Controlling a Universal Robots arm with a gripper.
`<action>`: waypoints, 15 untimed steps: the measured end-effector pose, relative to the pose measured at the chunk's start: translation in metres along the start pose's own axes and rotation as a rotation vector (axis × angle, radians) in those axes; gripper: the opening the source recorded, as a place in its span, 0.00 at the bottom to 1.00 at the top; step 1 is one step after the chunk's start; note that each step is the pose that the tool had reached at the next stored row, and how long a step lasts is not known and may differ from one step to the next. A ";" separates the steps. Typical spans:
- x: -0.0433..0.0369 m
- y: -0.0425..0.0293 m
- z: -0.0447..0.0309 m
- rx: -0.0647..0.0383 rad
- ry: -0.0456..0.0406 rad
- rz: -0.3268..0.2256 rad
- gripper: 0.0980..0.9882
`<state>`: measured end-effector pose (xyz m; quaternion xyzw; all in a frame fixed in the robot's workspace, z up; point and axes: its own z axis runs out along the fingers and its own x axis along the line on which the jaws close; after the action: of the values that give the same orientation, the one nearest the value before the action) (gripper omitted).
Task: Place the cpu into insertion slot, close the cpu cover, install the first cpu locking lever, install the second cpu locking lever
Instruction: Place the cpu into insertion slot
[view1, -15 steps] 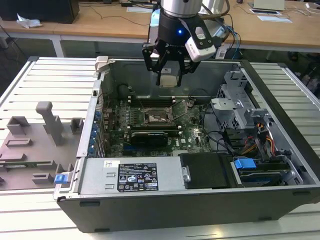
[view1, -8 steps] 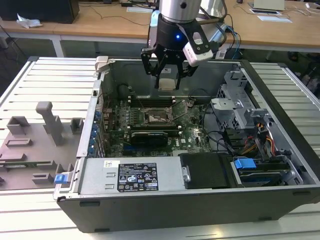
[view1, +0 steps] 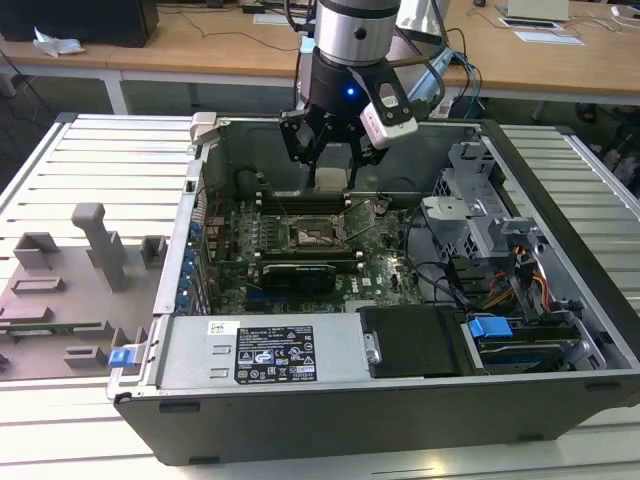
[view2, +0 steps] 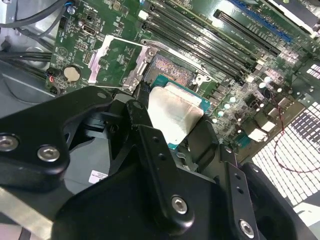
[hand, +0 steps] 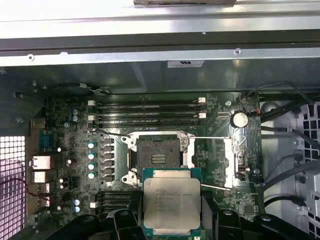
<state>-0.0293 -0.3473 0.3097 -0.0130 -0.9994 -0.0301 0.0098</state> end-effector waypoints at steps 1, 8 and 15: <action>0.0001 0.0003 0.0012 0.000 0.0001 0.000 0.50; 0.0024 0.0037 0.0138 0.001 0.0000 0.000 0.50; 0.0062 0.0055 0.0261 0.001 -0.0001 0.000 0.50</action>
<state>-0.0358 -0.3401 0.2841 -0.0130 -0.9994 -0.0297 0.0098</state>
